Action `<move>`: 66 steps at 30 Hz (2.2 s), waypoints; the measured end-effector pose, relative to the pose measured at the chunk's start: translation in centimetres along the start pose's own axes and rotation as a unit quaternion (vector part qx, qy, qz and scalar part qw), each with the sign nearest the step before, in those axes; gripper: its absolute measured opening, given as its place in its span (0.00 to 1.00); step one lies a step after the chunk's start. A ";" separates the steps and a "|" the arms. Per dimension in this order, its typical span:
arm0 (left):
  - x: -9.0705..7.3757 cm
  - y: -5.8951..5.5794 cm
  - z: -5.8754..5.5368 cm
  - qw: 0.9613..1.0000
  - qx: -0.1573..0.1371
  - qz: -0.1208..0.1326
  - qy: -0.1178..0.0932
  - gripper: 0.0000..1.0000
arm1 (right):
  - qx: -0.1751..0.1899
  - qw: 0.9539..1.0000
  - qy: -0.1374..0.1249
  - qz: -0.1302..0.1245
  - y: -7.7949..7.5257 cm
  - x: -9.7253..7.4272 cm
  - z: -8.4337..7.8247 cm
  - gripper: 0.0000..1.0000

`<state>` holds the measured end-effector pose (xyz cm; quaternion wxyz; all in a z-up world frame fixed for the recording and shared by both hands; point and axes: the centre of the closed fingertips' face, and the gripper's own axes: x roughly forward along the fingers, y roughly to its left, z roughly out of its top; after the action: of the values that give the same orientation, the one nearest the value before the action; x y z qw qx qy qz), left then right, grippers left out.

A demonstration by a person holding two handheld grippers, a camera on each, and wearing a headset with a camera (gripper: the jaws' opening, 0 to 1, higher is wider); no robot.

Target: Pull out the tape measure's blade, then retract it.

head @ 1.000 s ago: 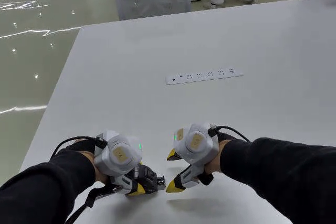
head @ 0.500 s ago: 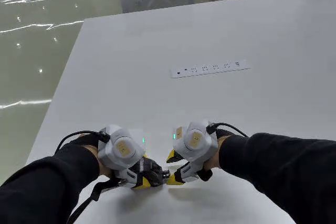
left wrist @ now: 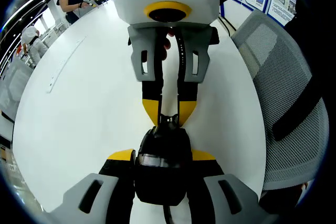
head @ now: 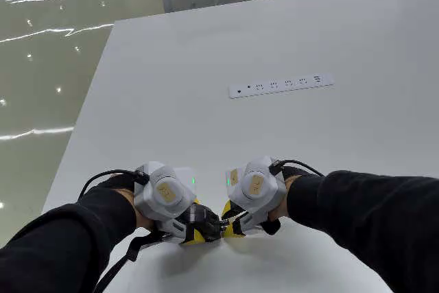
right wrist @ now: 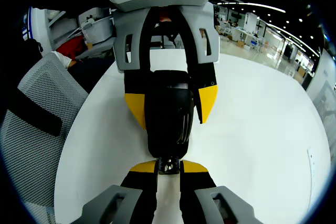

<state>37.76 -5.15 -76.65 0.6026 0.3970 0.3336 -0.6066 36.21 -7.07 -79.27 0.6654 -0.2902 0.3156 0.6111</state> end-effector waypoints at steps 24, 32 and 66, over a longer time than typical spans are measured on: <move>-0.1 0.1 -0.1 1.000 -0.003 0.005 -0.008 0.33 | 0.010 1.000 0.016 -0.007 -0.2 0.0 -0.2 0.08; -0.1 0.1 -0.1 1.000 -0.007 0.008 -0.009 0.32 | 0.022 1.000 0.020 -0.010 -0.3 -0.5 -0.8 0.08; -0.1 0.2 0.0 1.000 -0.006 0.007 -0.018 0.32 | 0.036 0.999 0.036 -0.018 -0.2 -1.6 -2.2 0.08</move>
<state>37.96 -5.09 -76.53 0.6152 0.3841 0.3237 -0.6076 36.23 -9.79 -79.43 0.6748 -0.2931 0.3560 0.5763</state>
